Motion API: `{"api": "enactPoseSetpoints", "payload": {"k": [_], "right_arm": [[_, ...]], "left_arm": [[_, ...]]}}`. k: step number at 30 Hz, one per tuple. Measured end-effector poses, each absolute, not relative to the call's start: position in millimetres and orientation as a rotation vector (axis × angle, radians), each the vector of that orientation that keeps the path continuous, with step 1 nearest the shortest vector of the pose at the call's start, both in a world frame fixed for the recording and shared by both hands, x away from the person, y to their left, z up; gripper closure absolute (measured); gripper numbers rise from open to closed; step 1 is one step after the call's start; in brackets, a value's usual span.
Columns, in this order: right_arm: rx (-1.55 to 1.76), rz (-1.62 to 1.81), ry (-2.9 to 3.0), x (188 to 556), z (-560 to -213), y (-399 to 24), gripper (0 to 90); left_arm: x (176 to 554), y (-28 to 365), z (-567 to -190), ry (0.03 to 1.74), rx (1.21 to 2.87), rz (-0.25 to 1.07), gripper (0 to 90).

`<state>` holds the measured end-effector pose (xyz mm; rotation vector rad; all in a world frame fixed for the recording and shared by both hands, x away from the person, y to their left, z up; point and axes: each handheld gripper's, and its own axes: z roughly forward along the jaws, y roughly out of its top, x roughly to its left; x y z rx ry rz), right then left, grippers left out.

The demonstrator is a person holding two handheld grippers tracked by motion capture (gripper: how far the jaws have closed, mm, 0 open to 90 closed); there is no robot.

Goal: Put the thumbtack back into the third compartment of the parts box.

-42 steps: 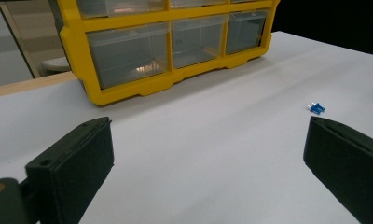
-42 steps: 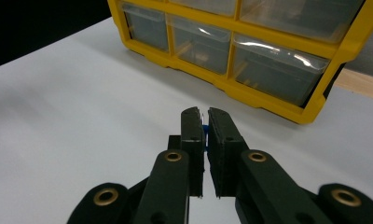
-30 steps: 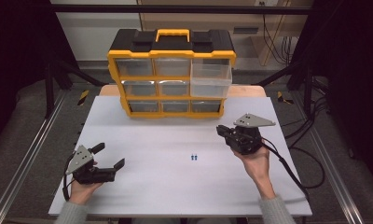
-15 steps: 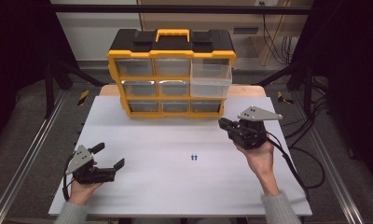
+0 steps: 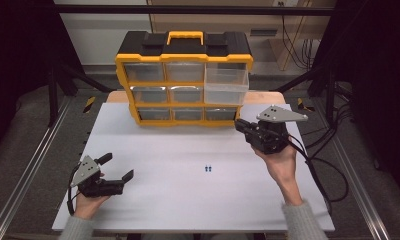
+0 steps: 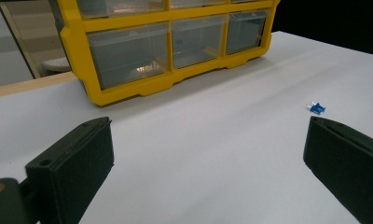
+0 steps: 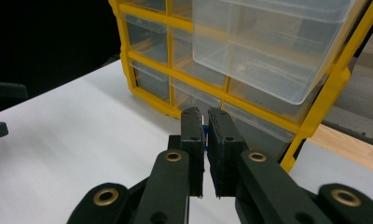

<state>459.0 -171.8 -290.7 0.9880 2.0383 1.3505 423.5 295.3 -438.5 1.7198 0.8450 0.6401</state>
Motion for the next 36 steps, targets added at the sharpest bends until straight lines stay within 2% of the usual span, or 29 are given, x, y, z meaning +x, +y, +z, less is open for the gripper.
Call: {"api": "enactPoseSetpoints", "payload": {"k": [36], "right_arm": [[0.964, 1.363, 1.947, 476, -239, -166, 85.7]], "left_arm": [[423, 296, -438, 0.846, 1.714, 0.640, 1.2]]}}
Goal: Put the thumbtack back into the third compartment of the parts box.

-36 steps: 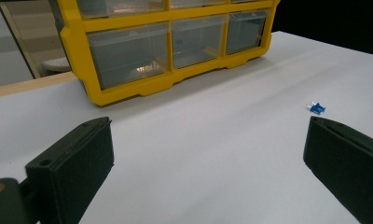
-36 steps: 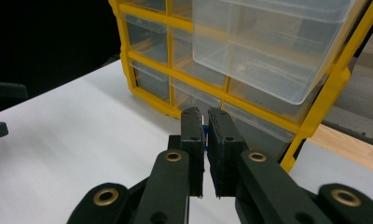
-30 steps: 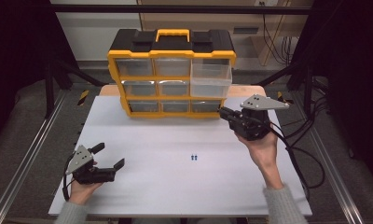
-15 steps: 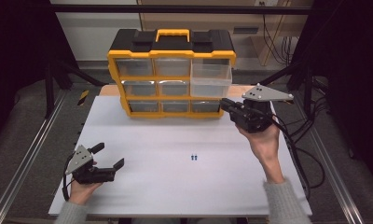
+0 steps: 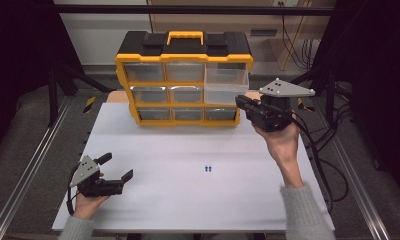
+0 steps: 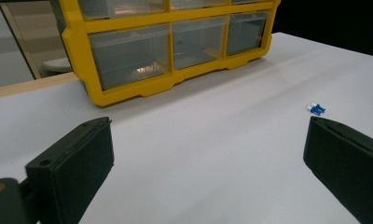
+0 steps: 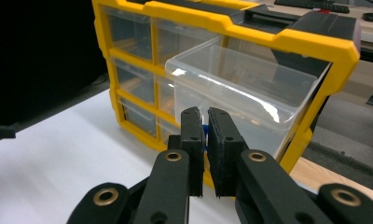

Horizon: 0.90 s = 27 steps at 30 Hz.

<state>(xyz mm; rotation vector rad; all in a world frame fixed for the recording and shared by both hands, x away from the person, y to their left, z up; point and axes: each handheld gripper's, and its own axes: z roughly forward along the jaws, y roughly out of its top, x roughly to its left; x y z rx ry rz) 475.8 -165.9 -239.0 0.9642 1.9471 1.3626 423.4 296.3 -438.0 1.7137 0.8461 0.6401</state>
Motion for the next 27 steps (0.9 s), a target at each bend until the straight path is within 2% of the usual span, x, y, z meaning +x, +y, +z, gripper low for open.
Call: {"api": "enactPoseSetpoints", "payload": {"k": [27], "right_arm": [[1.008, 1.349, 1.897, 512, -223, -156, 85.6]], "left_arm": [[424, 297, -438, 0.846, 1.711, 0.639, 1.2]]}}
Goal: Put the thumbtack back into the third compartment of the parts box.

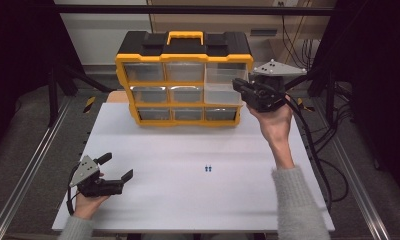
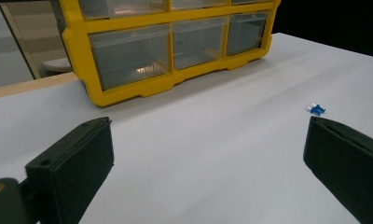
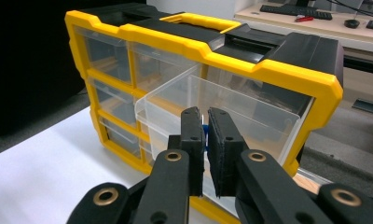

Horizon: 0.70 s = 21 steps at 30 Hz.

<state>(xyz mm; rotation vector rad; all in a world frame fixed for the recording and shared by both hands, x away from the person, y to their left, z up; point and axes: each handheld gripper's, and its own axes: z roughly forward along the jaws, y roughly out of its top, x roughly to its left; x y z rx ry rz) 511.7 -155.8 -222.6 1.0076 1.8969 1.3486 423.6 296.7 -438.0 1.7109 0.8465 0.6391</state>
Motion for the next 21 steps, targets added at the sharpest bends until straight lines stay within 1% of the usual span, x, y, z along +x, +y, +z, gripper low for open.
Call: {"api": "enactPoseSetpoints", "payload": {"k": [21], "right_arm": [[1.067, 1.292, 1.866, 547, -228, -153, 85.4]], "left_arm": [[424, 298, -438, 0.847, 1.707, 0.640, 1.2]]}}
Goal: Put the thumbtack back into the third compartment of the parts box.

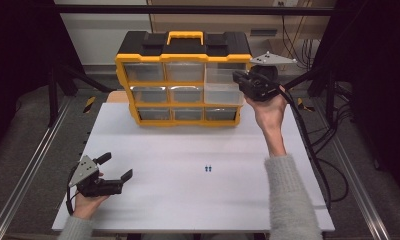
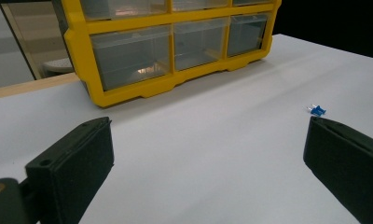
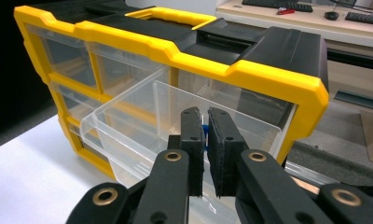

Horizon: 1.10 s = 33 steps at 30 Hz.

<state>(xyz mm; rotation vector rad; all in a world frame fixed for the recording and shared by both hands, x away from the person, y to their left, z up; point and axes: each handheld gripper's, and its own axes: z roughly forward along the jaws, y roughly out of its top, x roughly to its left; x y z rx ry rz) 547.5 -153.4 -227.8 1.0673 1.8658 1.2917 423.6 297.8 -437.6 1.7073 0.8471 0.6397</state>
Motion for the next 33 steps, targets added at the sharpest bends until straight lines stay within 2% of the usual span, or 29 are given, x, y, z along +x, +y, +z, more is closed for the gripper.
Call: {"api": "enactPoseSetpoints", "payload": {"k": [17, 28, 33], "right_arm": [[1.119, 1.216, 1.898, 562, -236, -151, 84.6], [1.096, 1.256, 1.864, 556, -230, -155, 69.7], [1.041, 1.298, 1.840, 543, -225, -156, 56.9]], "left_arm": [[424, 299, -437, 0.845, 1.705, 0.645, 1.2], [424, 299, -437, 0.846, 1.705, 0.643, 1.2], [424, 299, -437, 0.845, 1.705, 0.644, 1.2]]}}
